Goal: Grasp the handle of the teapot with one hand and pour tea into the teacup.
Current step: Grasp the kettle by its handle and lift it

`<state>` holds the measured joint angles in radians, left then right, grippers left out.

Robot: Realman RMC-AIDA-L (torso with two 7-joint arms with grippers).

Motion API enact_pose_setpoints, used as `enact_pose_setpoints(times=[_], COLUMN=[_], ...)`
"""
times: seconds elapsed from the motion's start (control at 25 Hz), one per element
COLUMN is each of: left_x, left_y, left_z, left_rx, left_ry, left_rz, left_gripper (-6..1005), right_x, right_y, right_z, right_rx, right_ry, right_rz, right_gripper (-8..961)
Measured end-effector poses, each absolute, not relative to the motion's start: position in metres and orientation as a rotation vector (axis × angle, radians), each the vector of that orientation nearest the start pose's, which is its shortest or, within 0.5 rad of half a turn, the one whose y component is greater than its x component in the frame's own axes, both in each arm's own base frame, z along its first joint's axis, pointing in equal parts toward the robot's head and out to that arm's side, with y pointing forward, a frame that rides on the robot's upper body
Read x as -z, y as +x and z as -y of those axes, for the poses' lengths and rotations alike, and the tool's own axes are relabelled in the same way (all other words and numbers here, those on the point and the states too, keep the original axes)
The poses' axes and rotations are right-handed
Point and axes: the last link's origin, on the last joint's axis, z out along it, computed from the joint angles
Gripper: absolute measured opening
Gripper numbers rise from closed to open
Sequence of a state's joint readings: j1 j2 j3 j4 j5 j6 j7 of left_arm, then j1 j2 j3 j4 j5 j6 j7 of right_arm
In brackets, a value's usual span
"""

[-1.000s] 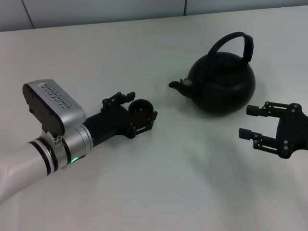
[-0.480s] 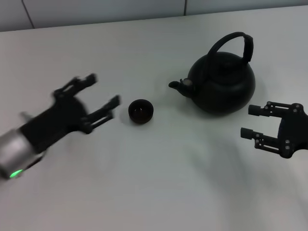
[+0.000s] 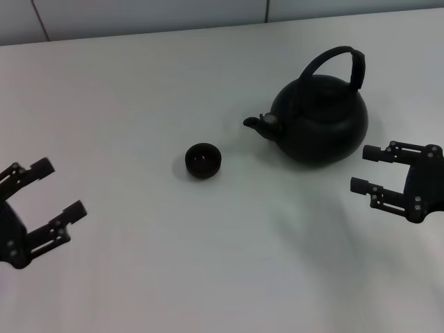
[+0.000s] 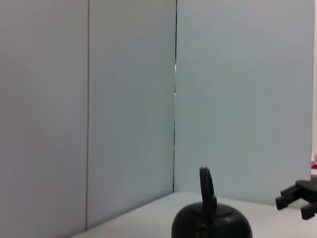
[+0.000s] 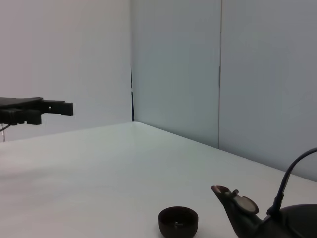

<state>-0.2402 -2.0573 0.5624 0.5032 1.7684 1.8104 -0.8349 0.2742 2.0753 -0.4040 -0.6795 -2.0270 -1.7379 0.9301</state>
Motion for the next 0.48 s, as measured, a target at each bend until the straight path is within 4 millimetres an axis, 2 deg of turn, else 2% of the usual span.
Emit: enact_pose_setpoints(times=[0.44,0.48], left_x=[-0.025,-0.013], left_y=[-0.323,-0.333], left_z=[-0.227,-0.23], left_rx=[0.929,0.755], left_ry=[-2.487,-2.569], left_rz=[0.299,0.303], left_gripper=[804,804], right_x=[-0.038,-0.038], right_y=[0.339,0.339], right_z=[-0.244,-0.244], right_rx=[-0.694,-0.693], right_ry=[-2.484,-2.484], right_rz=[-0.367,-0.369], right_gripper=[577,577])
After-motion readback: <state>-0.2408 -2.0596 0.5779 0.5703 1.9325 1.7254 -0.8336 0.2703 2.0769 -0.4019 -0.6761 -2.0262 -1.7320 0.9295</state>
